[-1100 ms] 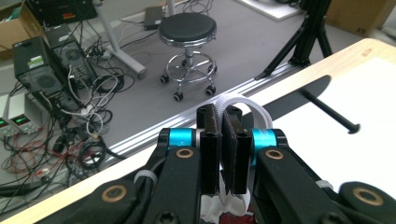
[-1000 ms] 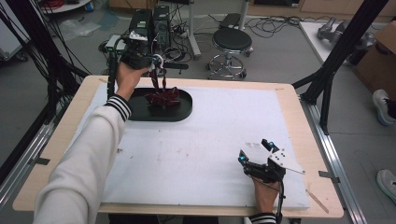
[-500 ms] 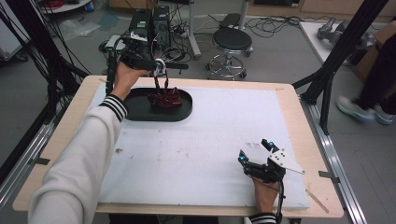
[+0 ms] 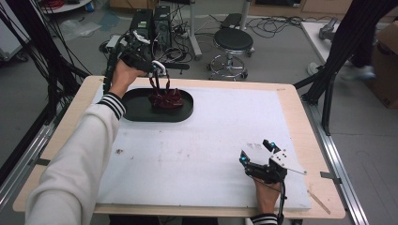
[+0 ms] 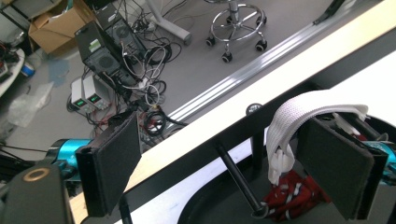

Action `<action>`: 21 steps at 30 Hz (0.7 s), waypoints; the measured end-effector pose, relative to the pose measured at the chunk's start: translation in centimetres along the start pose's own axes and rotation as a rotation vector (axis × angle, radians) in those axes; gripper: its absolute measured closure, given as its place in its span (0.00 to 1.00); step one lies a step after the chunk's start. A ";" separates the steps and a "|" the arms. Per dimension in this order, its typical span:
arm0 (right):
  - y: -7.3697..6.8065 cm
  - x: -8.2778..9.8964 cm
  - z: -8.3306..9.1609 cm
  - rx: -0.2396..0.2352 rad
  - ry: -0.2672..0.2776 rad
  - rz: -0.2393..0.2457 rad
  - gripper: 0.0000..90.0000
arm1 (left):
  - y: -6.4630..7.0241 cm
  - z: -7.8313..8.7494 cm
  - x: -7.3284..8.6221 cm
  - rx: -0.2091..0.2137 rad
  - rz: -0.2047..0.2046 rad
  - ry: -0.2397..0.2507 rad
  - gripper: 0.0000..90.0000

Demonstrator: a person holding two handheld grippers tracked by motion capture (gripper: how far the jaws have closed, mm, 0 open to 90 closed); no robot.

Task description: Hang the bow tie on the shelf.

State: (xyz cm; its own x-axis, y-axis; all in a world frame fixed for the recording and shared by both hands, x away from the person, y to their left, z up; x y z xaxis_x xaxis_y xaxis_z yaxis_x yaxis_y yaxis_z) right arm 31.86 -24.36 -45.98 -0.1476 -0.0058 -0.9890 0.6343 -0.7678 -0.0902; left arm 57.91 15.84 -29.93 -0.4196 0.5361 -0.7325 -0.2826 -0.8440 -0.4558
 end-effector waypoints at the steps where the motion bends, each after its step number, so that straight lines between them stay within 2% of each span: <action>1: 0.0 0.0 0.0 0.000 0.000 0.001 0.03 | 0.0 0.0 0.1 -0.012 -0.025 -0.004 0.17; 3: 0.0 0.0 0.0 0.001 -0.001 0.002 0.03 | 0.1 0.0 0.1 -0.003 -0.063 -0.002 0.17; 6: 0.0 0.0 0.0 0.001 -0.002 -0.001 0.03 | 0.3 0.1 0.2 0.009 -0.098 -0.007 0.16; 13: 0.0 0.0 0.0 0.000 -0.001 0.001 0.03 | 0.2 0.6 0.2 0.068 -0.096 0.030 0.16; 14: 0.0 0.0 0.0 0.000 -0.002 0.000 0.03 | 0.3 0.7 0.2 0.074 -0.107 0.032 0.16; 17: 0.0 0.0 0.0 0.002 -0.002 -0.002 0.03 | 0.4 0.6 0.4 0.077 -0.182 0.018 0.16; 18: 0.0 0.0 0.0 0.001 -0.002 0.000 0.03 | 0.5 0.6 0.4 0.090 -0.192 0.014 0.16; 21: 0.0 0.0 0.0 0.000 -0.002 -0.002 0.03 | 0.5 0.6 0.4 0.088 -0.210 0.028 0.16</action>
State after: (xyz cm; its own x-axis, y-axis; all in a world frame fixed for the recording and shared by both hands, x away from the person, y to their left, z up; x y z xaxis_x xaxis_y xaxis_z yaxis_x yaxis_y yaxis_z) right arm 31.85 -24.36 -45.99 -0.1506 -0.0054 -0.9886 0.6340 -0.7678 -0.0924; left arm 57.13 15.65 -30.12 -0.3201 0.6983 -0.6402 -0.4358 -0.7086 -0.5550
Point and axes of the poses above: each handheld gripper's, and its own axes: z roughly backward along the jaws, x roughly out of its underside, y roughly to its right, the point moved 6 cm from there along -z, roughly forward along the jaws, and after that the axes turned 12 degrees about -x, right-handed, at the moved point
